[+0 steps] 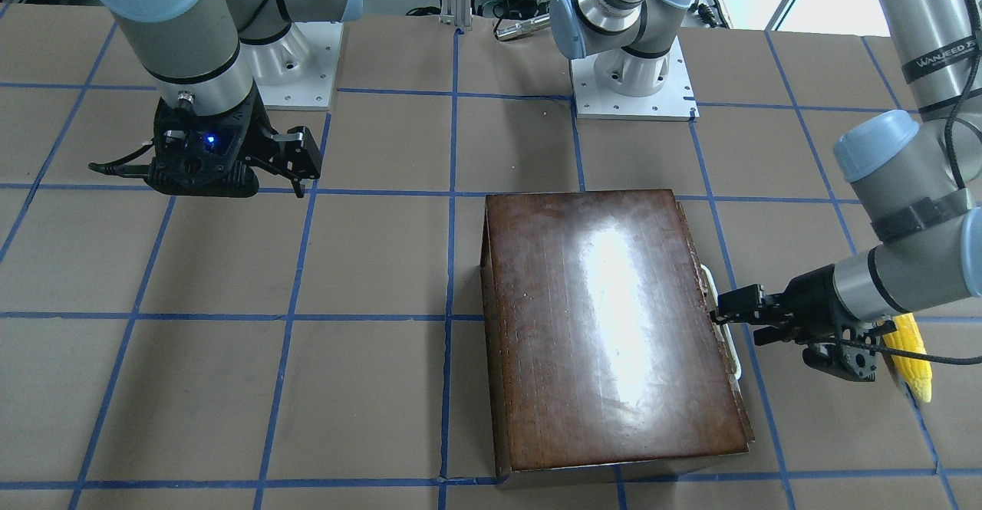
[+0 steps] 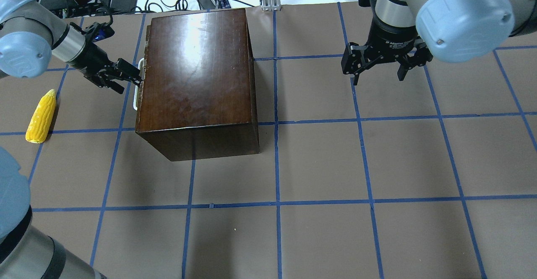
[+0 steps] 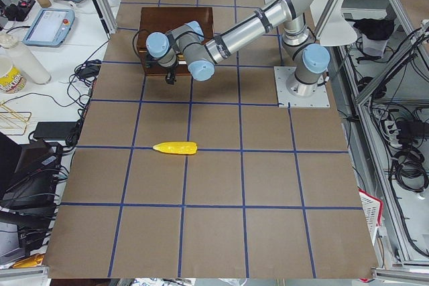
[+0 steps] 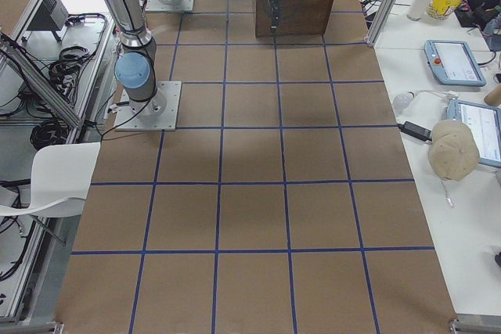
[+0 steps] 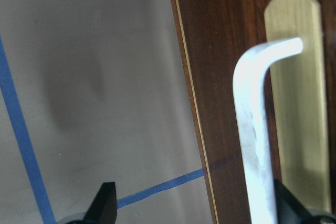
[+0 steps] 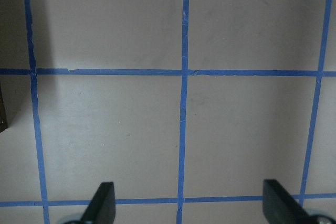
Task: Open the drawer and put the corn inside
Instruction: 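Pull the drawer handle outward with the left gripper to open drawer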
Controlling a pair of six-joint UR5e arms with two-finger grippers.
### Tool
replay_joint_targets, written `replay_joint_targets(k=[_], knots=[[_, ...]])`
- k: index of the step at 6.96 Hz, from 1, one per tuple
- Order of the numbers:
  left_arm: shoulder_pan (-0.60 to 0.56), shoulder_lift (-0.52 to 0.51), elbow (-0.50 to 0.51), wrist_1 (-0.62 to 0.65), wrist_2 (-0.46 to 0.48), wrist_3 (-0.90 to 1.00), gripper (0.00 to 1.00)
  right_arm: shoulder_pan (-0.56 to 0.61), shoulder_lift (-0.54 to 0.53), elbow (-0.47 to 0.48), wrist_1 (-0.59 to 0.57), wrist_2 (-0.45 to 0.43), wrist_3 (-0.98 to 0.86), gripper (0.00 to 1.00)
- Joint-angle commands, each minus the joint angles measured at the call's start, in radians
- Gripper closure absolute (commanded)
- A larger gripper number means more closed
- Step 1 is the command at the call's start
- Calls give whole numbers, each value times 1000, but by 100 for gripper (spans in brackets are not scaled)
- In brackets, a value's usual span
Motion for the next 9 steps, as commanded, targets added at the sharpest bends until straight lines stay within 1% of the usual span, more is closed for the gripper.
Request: replay_joint_targets(k=[1, 5, 7, 8, 9], knots=[[2, 0, 2, 1, 12, 2, 0, 0, 1, 0, 0, 0, 0, 0], [3, -17, 22, 1, 14, 26, 0, 0, 1, 0, 0, 0, 0, 0], [22, -23, 34, 0, 18, 36, 0, 0, 0, 0, 1, 0, 0, 0], [23, -23, 34, 0, 50, 37, 0, 0, 0, 0, 1, 0, 0, 0], [25, -23, 34, 0, 57, 45, 0, 0, 1, 0, 1, 0, 0, 0]])
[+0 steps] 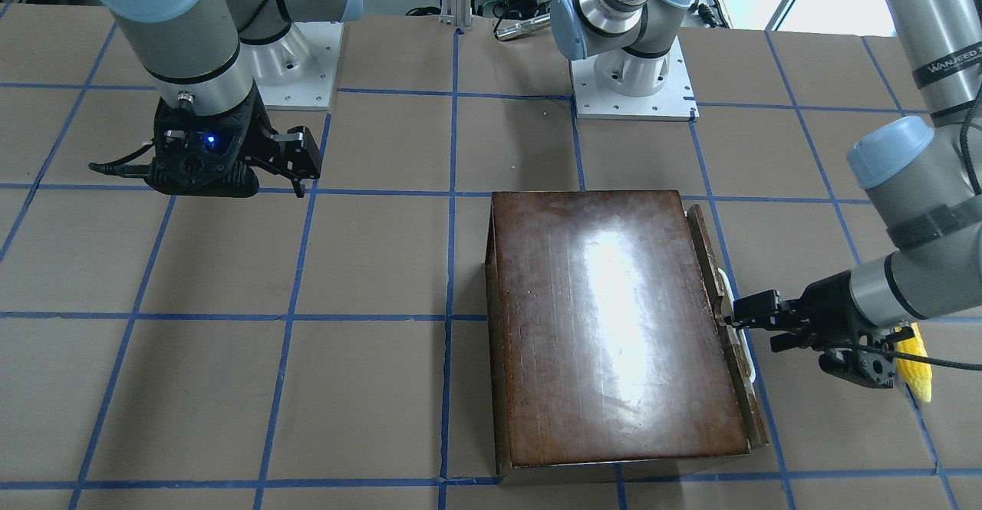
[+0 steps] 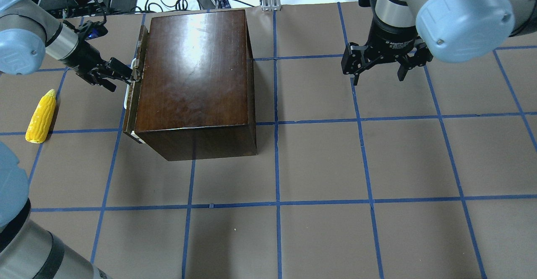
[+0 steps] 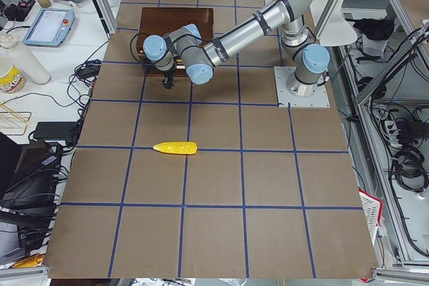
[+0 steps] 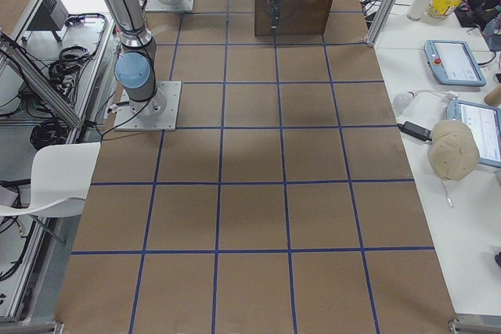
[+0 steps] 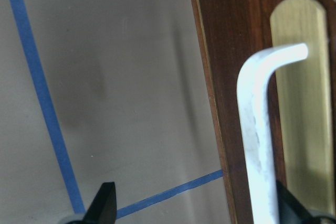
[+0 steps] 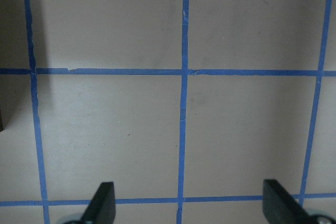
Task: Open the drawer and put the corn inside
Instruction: 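Pull the drawer handle outward with the left gripper to open drawer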
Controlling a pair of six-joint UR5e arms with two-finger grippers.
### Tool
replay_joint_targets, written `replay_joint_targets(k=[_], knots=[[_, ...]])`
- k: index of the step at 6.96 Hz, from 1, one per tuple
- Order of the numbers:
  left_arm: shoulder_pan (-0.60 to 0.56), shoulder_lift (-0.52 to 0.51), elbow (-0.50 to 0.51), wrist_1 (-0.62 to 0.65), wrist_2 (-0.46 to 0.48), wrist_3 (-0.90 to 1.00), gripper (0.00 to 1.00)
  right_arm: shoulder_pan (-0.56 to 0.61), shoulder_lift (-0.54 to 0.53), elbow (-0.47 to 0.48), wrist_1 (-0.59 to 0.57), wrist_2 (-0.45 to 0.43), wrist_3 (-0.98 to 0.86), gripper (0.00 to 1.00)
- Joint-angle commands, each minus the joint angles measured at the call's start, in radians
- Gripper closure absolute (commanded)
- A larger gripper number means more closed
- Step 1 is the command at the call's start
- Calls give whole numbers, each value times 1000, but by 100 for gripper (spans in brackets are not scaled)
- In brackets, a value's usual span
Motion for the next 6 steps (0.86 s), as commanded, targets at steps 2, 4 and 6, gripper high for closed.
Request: replay_joint_targets(k=[2, 4, 6], knots=[[21, -1, 1, 0, 17, 21, 0, 0, 1, 0, 0, 0, 0, 0], [33, -1, 2, -2, 17, 38, 0, 0, 1, 0, 0, 0, 0, 0], [38, -1, 4, 0, 19, 50, 0, 0, 1, 0, 0, 0, 0, 0]])
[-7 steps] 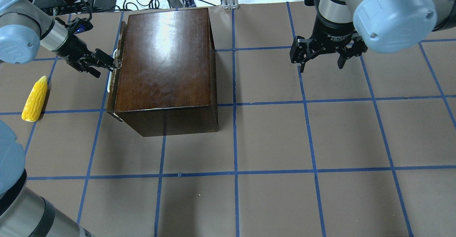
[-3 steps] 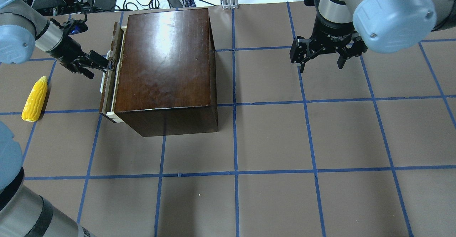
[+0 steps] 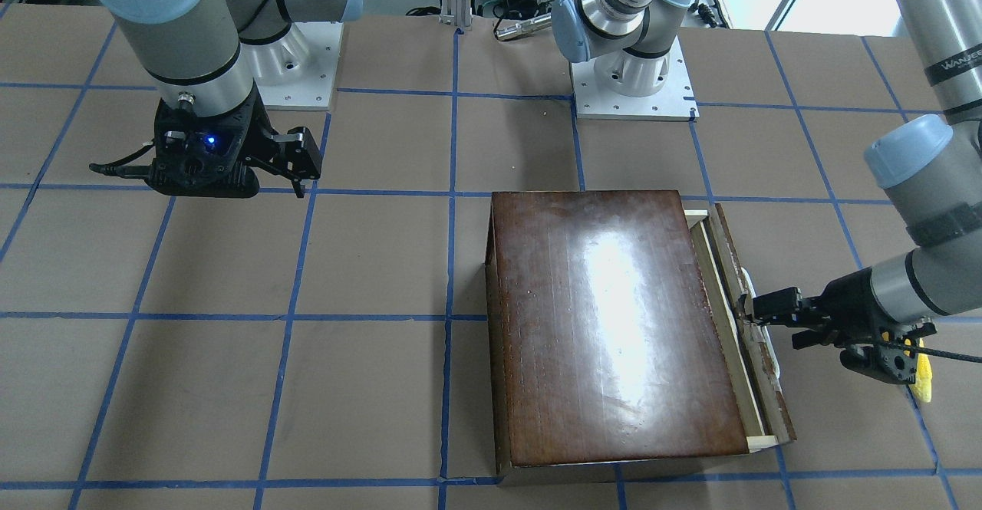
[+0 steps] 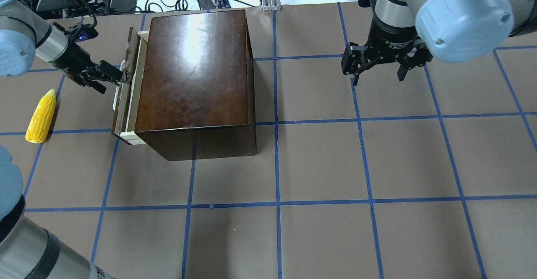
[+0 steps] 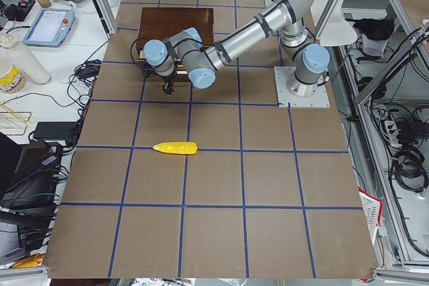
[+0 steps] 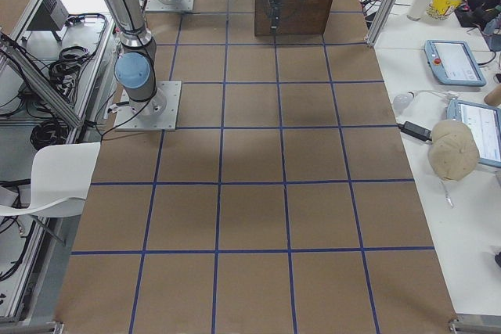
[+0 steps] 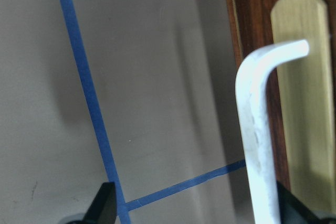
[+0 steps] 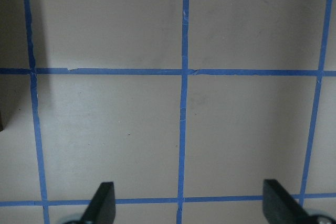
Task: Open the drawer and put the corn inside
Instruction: 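Pull the drawer handle outward with the left gripper to open drawer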
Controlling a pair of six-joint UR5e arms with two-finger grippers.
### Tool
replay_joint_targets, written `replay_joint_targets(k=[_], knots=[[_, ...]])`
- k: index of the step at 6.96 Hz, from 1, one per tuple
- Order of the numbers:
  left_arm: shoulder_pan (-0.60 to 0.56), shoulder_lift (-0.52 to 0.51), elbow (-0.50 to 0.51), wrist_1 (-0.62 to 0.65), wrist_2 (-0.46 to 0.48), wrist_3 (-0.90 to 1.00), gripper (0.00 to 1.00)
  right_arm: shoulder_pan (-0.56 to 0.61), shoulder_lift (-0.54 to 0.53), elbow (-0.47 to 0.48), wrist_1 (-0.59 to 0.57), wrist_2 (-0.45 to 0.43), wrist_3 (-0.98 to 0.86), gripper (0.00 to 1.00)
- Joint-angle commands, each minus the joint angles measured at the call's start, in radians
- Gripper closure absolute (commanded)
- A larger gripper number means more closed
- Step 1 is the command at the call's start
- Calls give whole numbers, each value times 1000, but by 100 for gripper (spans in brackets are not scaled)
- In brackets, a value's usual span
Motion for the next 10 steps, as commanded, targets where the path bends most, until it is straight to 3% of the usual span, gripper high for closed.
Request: replay_joint_targets(k=[1, 10], knots=[[14, 0, 1, 0, 13, 11, 0, 0, -2, 0, 0, 0, 0, 0], [68, -31, 57, -23, 38, 96, 0, 0, -2, 0, 0, 0, 0, 0]])
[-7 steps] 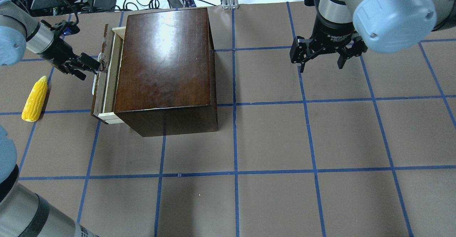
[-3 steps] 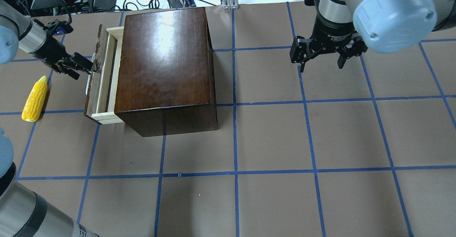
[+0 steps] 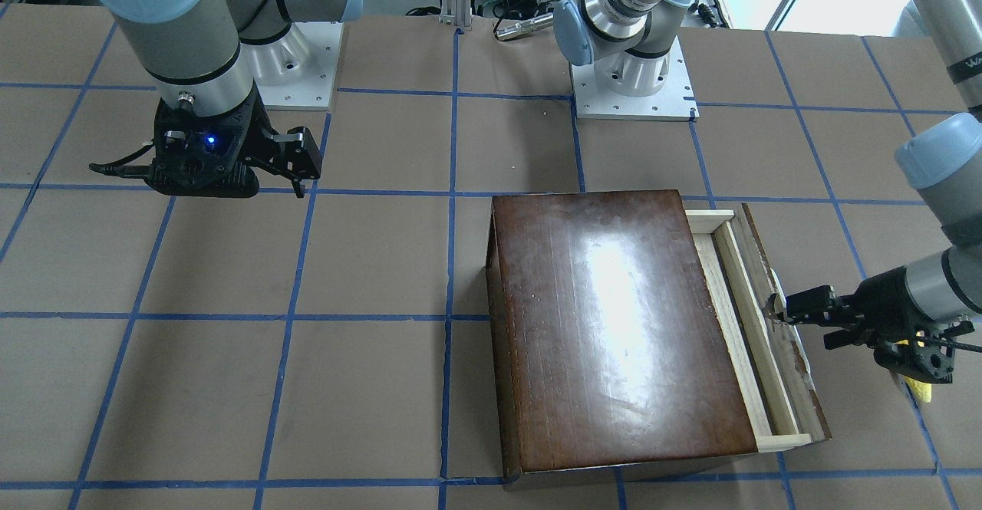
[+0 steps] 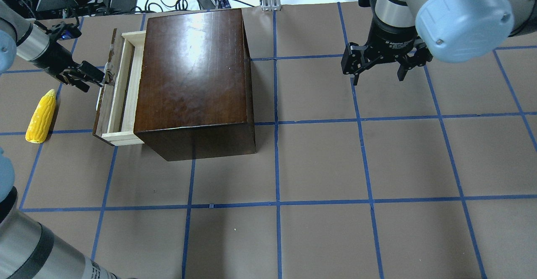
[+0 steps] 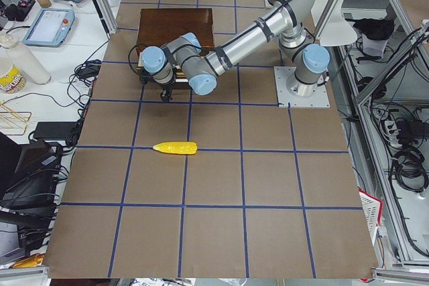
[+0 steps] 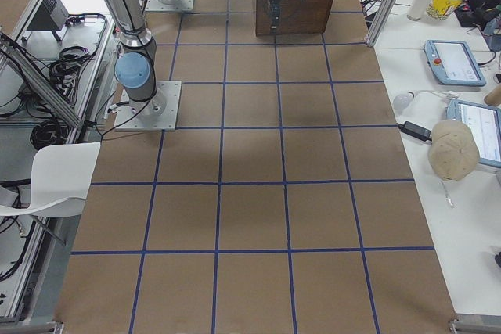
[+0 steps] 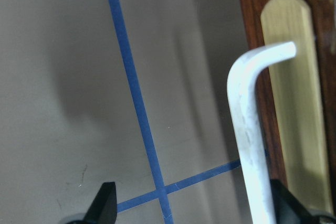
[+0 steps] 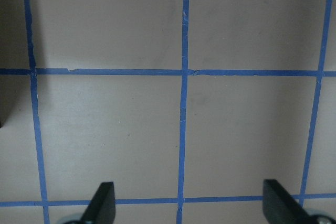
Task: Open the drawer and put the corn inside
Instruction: 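Pull the drawer handle outward with the left gripper to open drawer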
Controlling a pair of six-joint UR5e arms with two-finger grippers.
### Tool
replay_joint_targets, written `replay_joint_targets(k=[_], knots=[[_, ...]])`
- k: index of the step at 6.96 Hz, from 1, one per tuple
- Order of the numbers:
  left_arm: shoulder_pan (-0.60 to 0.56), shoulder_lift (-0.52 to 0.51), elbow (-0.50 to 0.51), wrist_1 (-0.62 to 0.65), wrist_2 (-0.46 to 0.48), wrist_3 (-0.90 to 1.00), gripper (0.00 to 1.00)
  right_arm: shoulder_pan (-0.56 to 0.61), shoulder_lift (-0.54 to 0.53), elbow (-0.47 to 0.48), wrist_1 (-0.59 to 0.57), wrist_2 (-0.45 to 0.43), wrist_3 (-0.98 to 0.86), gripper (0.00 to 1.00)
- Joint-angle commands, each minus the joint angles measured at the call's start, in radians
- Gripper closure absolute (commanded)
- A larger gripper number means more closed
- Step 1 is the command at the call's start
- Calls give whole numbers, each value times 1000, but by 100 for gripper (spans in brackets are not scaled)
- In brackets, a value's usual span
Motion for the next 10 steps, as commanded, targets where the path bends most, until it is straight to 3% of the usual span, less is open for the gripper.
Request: replay_joint_targets(k=[1, 10], knots=[[11, -7, 14, -2, 11, 15, 0, 0, -1, 0, 1, 0, 0, 0], [14, -9, 28, -2, 37, 26, 0, 0, 0, 0, 1, 0, 0, 0]])
